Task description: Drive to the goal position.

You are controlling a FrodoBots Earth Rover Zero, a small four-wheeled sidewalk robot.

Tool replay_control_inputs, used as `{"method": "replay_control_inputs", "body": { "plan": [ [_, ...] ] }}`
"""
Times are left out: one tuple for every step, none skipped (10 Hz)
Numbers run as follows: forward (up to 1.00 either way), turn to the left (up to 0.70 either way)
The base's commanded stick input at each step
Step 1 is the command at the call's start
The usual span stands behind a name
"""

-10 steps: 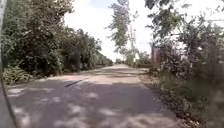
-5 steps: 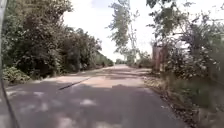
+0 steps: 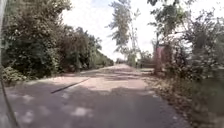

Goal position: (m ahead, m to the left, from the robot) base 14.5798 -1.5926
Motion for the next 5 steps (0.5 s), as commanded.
{"method": "replay_control_inputs", "body": {
  "plan": [
    [0.7,-0.22],
    [0.7,-0.24],
    [0.7,-0.25],
    [0.7,0.0],
    [0.7,0.0]
  ]
}}
